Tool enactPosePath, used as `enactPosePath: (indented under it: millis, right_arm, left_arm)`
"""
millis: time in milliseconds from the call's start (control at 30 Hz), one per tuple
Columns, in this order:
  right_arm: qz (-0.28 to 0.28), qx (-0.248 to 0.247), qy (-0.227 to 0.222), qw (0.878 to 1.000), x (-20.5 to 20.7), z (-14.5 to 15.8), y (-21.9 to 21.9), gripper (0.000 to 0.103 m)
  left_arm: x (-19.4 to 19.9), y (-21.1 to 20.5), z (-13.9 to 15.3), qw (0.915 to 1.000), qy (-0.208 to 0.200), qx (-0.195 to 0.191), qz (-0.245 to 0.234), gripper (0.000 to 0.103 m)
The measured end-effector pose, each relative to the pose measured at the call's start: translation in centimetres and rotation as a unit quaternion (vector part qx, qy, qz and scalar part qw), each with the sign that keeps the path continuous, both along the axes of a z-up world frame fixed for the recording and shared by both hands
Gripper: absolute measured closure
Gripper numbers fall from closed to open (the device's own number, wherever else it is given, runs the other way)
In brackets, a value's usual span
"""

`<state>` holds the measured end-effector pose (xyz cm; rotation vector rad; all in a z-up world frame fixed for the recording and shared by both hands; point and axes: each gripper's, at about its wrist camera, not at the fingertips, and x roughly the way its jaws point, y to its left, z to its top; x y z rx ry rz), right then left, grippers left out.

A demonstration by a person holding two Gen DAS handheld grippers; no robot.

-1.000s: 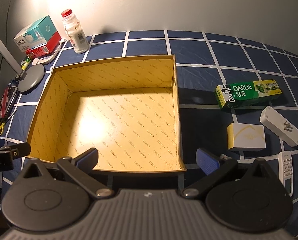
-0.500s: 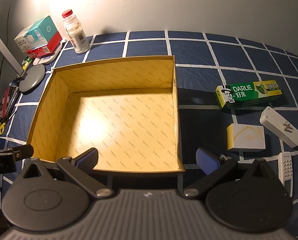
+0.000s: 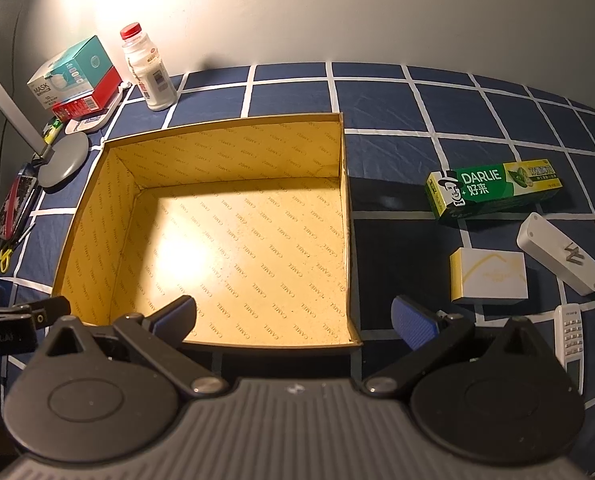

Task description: Organize objects

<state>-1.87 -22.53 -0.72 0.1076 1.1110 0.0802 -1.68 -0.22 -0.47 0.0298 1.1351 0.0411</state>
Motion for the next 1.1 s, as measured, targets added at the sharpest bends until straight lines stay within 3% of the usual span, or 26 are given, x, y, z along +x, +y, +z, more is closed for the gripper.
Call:
enactPosePath:
  millis: [1100]
  right_arm:
    - [-0.012, 0.005, 0.001, 1.000, -0.28, -0.07, -0.89, 0.000]
  left_arm:
    - [-0.24, -0.47, 0.16, 1.0000, -0.001, -0.002, -0.005, 0.000]
